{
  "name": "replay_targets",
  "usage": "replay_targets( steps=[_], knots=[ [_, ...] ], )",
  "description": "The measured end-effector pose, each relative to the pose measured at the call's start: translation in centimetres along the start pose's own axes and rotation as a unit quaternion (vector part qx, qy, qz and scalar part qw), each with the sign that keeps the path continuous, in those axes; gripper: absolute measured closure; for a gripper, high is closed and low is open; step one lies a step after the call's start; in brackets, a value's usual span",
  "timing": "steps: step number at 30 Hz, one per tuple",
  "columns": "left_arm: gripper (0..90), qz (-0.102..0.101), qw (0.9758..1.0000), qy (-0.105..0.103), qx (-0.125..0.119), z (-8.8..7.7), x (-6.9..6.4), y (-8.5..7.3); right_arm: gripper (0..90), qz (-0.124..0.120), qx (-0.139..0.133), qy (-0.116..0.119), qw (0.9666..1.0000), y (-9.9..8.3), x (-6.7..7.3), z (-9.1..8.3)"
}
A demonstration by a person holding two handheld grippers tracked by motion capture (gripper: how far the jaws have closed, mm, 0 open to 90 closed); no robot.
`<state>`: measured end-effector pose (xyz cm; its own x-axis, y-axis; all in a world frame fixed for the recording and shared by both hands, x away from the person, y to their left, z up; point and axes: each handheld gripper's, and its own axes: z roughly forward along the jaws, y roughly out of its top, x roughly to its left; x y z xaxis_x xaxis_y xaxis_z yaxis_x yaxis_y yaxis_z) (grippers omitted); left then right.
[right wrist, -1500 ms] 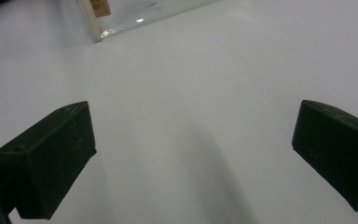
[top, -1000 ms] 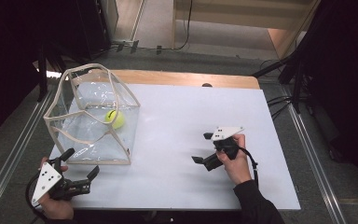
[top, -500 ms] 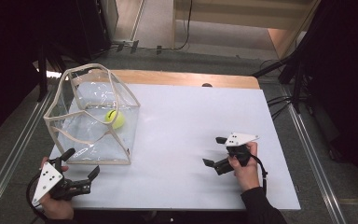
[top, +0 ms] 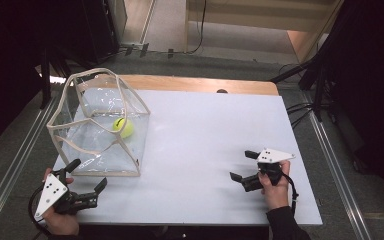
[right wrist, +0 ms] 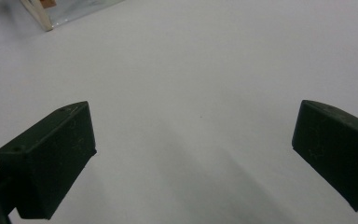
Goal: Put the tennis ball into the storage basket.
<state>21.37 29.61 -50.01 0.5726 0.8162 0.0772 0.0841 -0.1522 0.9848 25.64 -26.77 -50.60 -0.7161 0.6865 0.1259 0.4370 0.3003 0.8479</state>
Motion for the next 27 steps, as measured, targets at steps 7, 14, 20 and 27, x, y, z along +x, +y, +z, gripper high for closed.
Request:
replay_targets(
  steps=[7,14,20,27],
  knots=[
    [0.0,0.0,1.0,-0.001,0.001,0.0,0.0,0.0,0.0,0.004,-0.008,-0.01,0.9999,-0.7,-0.2,-1.0],
    [0.0,0.005,1.0,-0.003,0.004,0.0,0.0,0.0,0.0,0.005,-0.016,-0.024,0.9996,-1.4,-0.4,-2.1],
    [0.0,0.004,1.0,-0.004,0.003,0.0,0.0,0.0,0.0,0.017,-0.032,-0.044,0.9984,-2.2,-0.7,-3.3],
    [0.0,0.004,1.0,-0.005,0.005,0.0,0.0,0.0,0.0,0.029,-0.062,-0.071,0.9951,-3.4,-0.9,-4.8]
  ],
)
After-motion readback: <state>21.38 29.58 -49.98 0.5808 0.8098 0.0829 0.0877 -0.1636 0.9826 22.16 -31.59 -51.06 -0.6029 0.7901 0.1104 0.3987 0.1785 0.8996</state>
